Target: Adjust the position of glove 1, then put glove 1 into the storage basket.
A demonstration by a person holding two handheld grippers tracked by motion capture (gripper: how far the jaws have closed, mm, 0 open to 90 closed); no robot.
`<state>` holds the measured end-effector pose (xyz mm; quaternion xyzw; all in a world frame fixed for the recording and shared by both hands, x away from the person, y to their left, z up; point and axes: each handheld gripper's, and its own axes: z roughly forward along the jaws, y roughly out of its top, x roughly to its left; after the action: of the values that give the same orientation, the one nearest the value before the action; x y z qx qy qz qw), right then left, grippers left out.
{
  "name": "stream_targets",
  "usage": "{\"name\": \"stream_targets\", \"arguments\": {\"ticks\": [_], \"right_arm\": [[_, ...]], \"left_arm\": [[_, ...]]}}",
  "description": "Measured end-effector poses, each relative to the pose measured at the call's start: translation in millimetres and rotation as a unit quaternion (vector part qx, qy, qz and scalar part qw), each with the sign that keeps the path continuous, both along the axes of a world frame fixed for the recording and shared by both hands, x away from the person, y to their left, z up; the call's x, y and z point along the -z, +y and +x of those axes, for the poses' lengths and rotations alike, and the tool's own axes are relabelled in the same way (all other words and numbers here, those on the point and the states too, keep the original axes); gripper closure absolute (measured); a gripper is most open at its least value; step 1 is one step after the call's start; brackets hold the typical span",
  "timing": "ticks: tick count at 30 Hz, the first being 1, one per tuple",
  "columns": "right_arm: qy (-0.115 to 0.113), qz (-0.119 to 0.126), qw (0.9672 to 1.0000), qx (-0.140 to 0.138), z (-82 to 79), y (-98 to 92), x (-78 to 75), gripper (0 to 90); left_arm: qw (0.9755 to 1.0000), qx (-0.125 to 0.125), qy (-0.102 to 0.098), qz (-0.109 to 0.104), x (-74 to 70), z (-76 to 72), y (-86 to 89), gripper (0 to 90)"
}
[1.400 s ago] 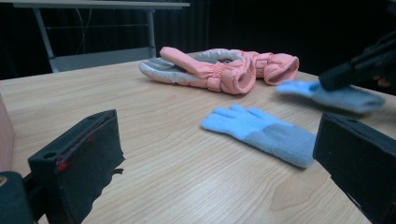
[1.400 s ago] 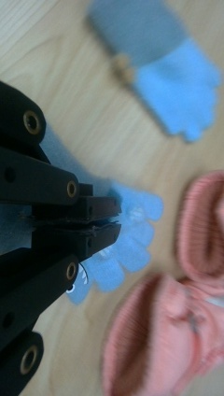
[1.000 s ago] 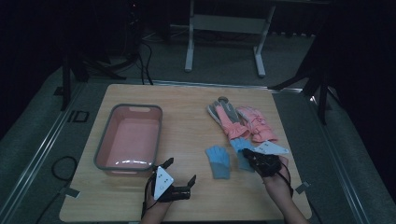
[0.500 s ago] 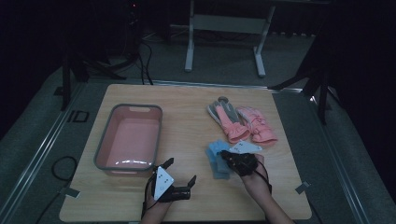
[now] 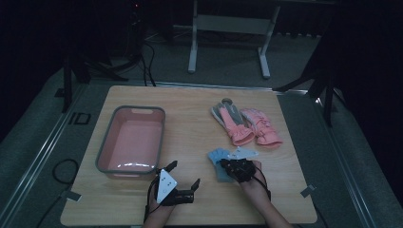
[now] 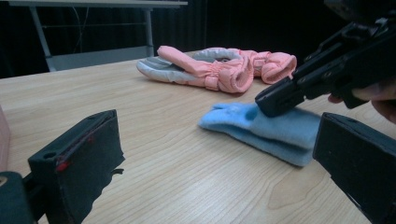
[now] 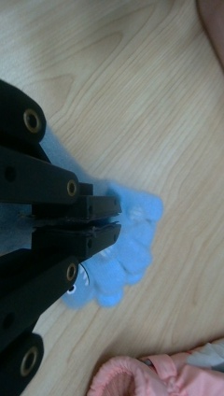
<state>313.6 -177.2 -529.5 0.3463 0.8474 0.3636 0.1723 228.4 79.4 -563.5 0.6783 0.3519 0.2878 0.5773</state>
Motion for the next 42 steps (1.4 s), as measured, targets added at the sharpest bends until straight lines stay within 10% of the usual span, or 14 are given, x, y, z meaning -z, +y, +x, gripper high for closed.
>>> {"name": "stream_targets", "arguments": {"ticks": [11,16,20,26,30,36,42], "right_arm": [[0.020,0.007,0.9998,-0.006,4.2,-3.3,11.8,70.7],[0.011,0.024,0.9992,-0.030,1.5,-13.4,-1.2,30.5],[0.019,0.077,0.9958,-0.046,1.3,-26.6,-6.6,14.7],[-0.016,0.081,0.9952,-0.053,1.7,-44.1,-12.0,13.6],[-0.024,0.064,0.9967,-0.043,0.6,-53.0,-22.4,14.0],[0.000,0.080,0.9962,-0.034,3.7,-64.0,-32.3,12.6],[0.027,0.096,0.9947,-0.022,8.2,-65.2,-32.3,10.8]], "left_arm": [[0.9999,0.003,-0.006,0.009,0.0,-1.9,-1.9,1.4],[0.9999,0.004,-0.002,0.014,-0.4,-1.5,-3.5,1.4],[0.9993,0.018,0.031,-0.009,-1.0,1.6,-3.2,1.5],[0.9886,0.114,0.098,-0.004,-4.2,9.1,-7.6,1.4],[0.9878,0.114,0.104,0.020,-13.5,7.8,-15.6,1.5],[0.9760,0.141,0.163,0.034,-19.7,15.0,-27.8,1.7],[0.9667,0.200,0.127,0.098,-16.1,15.9,-49.0,3.1]]}}
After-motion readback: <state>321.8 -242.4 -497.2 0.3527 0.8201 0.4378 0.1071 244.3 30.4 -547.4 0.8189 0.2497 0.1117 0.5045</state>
